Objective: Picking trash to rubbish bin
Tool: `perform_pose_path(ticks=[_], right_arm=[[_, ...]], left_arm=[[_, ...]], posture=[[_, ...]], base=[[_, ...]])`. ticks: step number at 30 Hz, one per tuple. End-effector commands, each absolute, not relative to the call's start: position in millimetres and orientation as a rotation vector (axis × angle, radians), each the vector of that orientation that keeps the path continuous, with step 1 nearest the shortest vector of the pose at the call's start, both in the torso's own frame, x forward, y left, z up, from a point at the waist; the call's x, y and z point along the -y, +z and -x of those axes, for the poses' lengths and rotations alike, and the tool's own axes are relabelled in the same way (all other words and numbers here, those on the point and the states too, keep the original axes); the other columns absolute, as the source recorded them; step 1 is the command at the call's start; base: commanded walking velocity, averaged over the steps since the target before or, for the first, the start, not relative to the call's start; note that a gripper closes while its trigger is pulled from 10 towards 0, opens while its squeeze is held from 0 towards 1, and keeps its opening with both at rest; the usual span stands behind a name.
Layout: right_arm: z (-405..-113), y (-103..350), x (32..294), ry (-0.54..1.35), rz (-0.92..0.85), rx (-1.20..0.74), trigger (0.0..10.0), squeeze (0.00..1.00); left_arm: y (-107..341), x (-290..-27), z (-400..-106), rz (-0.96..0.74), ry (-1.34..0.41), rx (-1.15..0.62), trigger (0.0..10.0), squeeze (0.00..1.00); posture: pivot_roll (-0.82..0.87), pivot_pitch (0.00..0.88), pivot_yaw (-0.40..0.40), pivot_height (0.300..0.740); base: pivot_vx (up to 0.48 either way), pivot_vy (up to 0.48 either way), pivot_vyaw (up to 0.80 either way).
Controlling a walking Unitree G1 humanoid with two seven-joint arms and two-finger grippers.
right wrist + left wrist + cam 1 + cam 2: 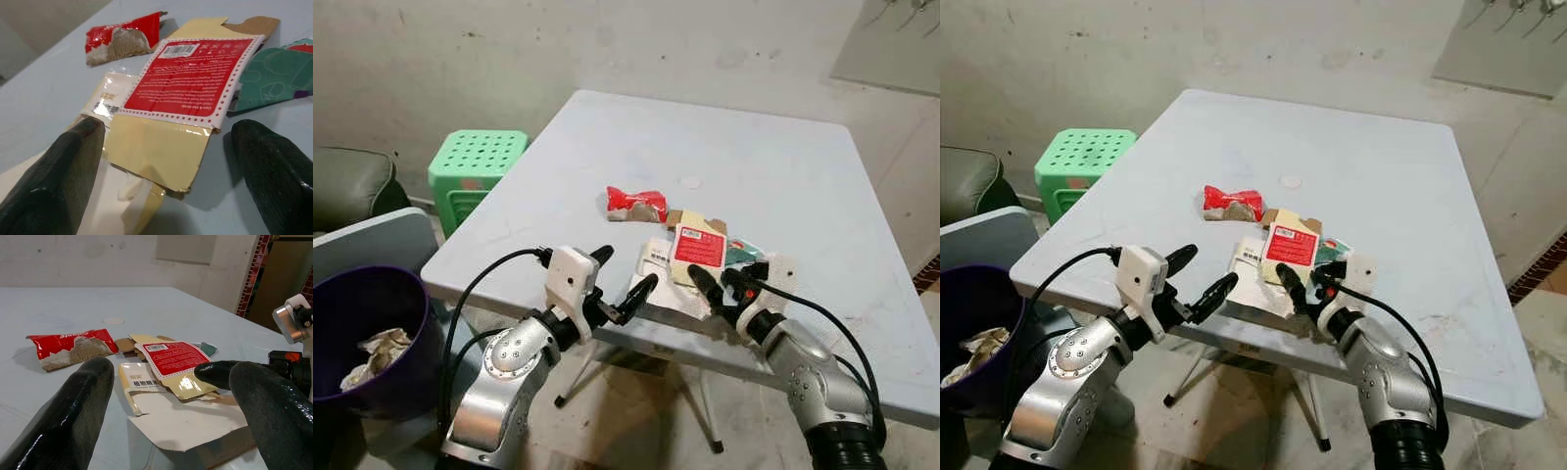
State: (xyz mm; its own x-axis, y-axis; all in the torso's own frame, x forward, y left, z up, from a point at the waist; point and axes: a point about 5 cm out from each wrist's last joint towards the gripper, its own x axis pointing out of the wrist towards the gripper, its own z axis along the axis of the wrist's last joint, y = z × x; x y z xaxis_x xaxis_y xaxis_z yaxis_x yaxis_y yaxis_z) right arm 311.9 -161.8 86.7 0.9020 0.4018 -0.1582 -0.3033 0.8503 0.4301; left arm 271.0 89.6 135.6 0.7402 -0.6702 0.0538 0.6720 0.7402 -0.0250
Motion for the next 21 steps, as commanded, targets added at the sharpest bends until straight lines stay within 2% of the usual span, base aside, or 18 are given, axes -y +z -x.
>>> perform_pose_path(ticks=[1,3,4,5,17,21], right_arm=[[-313.3,84.5,158.7,0.400,-0.457,-0.269,10.0,0.00],[-313.8,84.3,157.9,0.404,-0.483,-0.269,10.0,0.00],[-315.1,84.8,156.4,0.415,-0.508,-0.261,6.0,0.00],[-316.0,85.7,155.6,0.426,-0.511,-0.254,0.0,0.00],[-322.4,94.8,150.7,0.446,-0.660,-0.211,0.0,0.00],[-323.2,95.3,150.9,0.447,-0.662,-0.211,0.0,0.00]], left_arm=[[139.0,-87.2,-268.9,0.034,-0.752,0.053,10.0,0.00],[139.2,-87.2,-269.0,0.034,-0.751,0.054,10.0,0.00],[139.6,-87.6,-269.3,0.033,-0.749,0.054,10.0,0.00],[139.6,-88.1,-269.7,0.030,-0.746,0.054,10.0,0.00],[140.4,-88.8,-270.8,0.021,-0.735,0.058,10.0,0.00],[140.3,-88.7,-270.9,0.020,-0.732,0.059,10.0,0.00]], posture=[[0.06,0.073,-0.043,0.715],[0.06,0.074,-0.044,0.715],[0.06,0.075,-0.043,0.715],[0.06,0.075,-0.043,0.715],[0.07,0.076,-0.045,0.715],[0.07,0.078,-0.048,0.715]], base=[[0.000,0.000,0.00],[0.000,0.000,0.00],[0.000,0.000,0.00],[0.000,0.000,0.00],[0.000,0.000,0.00],[0.000,0.000,0.00]])
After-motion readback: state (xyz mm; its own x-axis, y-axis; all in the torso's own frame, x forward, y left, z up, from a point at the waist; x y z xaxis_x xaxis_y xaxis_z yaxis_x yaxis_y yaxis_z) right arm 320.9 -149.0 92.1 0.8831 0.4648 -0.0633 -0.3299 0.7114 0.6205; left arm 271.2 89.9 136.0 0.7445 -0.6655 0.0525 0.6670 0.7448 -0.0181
